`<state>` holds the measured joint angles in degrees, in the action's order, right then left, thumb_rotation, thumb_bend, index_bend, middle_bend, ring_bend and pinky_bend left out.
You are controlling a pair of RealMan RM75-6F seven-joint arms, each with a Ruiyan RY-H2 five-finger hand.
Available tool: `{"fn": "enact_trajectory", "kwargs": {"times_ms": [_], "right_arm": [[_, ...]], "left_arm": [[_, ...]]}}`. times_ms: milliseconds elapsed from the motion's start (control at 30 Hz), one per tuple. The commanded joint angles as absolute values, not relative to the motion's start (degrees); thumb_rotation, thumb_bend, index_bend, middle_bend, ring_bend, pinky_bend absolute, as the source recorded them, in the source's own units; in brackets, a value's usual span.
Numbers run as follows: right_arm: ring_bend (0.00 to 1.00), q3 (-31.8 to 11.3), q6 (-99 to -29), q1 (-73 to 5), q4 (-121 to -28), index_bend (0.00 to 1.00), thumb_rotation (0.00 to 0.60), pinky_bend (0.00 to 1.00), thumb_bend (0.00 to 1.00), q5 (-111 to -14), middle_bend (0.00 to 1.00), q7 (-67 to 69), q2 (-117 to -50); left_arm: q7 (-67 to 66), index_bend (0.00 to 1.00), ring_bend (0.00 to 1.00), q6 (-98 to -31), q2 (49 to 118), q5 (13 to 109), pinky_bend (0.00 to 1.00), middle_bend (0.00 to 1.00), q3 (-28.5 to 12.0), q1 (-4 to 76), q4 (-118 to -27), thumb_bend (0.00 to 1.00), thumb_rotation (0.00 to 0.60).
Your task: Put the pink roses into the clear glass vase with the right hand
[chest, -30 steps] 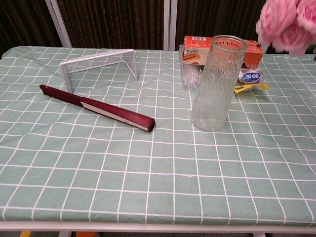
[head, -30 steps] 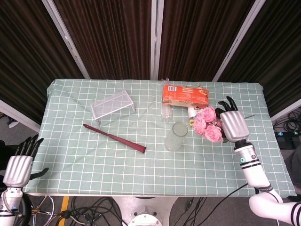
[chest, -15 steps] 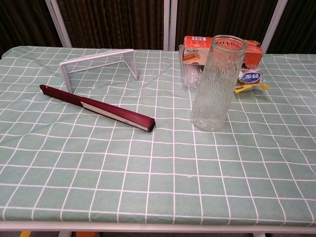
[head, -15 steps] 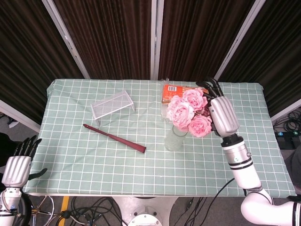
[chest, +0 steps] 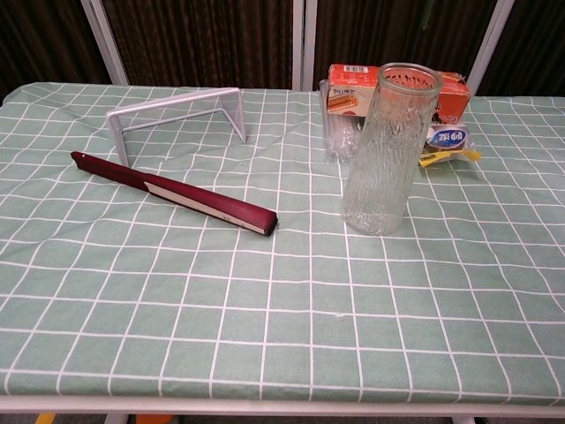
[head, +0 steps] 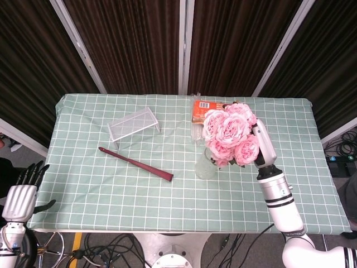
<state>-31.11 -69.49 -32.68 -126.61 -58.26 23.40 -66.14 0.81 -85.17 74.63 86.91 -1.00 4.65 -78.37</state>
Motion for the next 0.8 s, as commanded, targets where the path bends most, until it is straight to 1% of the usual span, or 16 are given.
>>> {"fn": "enact_trajectory", "kwargs": {"times_ms": [33, 267, 567, 800], "right_arm": [[0.16, -31.46, -69.08, -32.22, -126.65, 0.52, 0.600, 0.03, 0.17, -56.79, 0.44, 24.63, -66.33], [0.16, -30.99, -68.90, -32.28, -125.37, 0.52, 0.600, 0.03, 0.17, -53.71, 0.44, 25.69, -68.03], [0.16, -32.36, -68.37, -32.09, -125.36, 0.52, 0.600, 0.03, 0.17, -49.53, 0.44, 28.03, -68.84], [0.16, -31.60, -66.50, -32.46, -121.66, 0.52, 0.600, 0.03, 0.16, -48.19, 0.44, 29.19, -70.80]], "left_arm": [[0.82, 0.09, 0.00, -85.21, 74.62, 86.90, 0.13, 0.00, -1.02, 4.64, -78.42, 0.00, 0.600], [0.98, 0.09, 0.00, -84.79, 74.61, 86.86, 0.13, 0.00, -0.78, 4.66, -78.35, 0.00, 0.600], [1.25, 0.09, 0.00, -84.75, 74.51, 87.00, 0.13, 0.00, -0.68, 4.68, -78.20, 0.00, 0.600], [1.54, 0.09, 0.00, -84.59, 74.58, 86.99, 0.13, 0.00, -0.64, 4.73, -77.92, 0.00, 0.600]]}}
